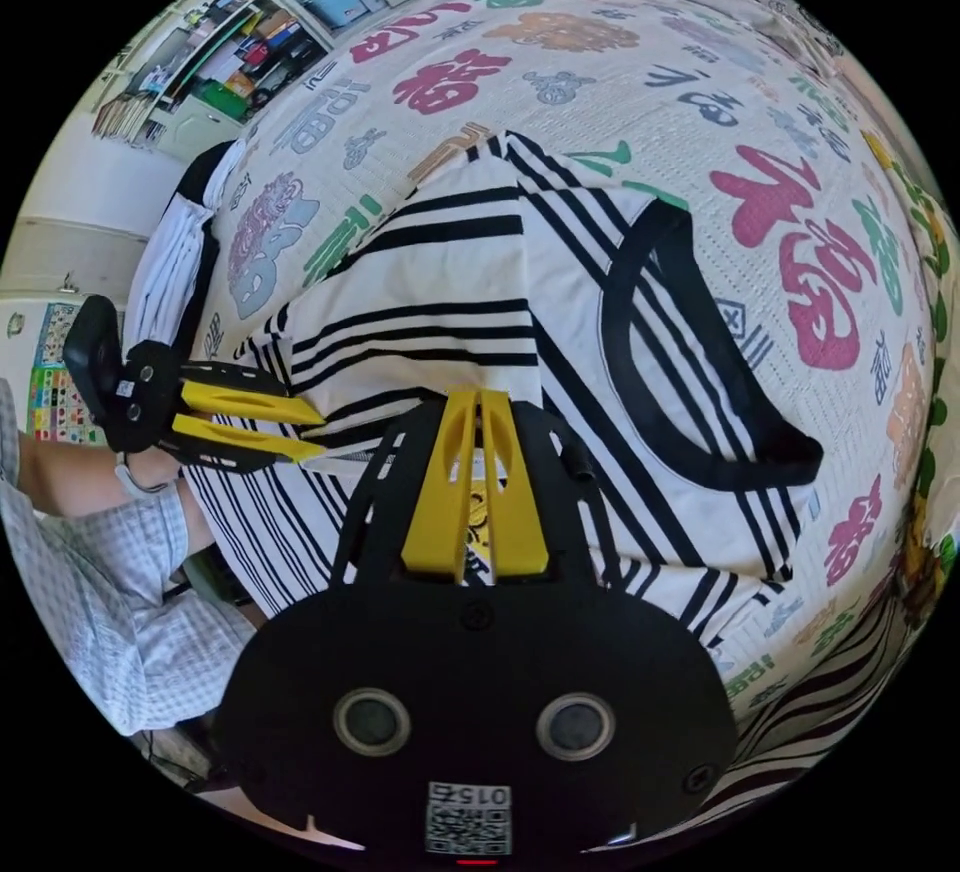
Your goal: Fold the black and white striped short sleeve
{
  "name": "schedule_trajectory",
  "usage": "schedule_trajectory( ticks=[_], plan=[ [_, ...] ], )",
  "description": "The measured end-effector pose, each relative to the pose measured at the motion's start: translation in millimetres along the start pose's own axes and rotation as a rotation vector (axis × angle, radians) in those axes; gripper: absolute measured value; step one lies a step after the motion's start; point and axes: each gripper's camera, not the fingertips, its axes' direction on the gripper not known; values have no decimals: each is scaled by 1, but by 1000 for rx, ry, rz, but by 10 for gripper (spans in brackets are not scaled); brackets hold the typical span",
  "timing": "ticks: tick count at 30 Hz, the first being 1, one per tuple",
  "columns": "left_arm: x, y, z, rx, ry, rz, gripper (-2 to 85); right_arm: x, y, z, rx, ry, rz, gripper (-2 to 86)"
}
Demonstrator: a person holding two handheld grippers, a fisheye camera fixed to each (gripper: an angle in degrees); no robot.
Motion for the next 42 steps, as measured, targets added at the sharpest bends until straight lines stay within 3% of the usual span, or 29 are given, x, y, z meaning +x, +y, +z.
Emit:
schedule_trajectory(
  ticks=[5,9,14,19,28,33,39,42],
  plan=[
    [10,9,-13,85,-8,41,-1,14,13,-4,-27,18,21,-6],
    [9,8,9,-14,3,56,12,22,14,4,-51,-1,41,-5],
    [-2,4,1,87,33,14,33,19,8,-9,81,-63,61,3],
    [-14,-11,25,20,42,-28,51,24,-6,22,-45,-14,69,21],
    [-44,-24,25,29,120,-44,27,53,7,22,-59,-35,157,-2],
    [-75,-40,1,195,77,-135,46,66,-47,-1,174,-173,72,72],
    [-97,-59,35,124,63,-194,22,82,-125,39,78,-258,60,44],
    [-97,-58,40,130,-5,-200,-1,75,-148,53,45,-171,21,29]
  ],
)
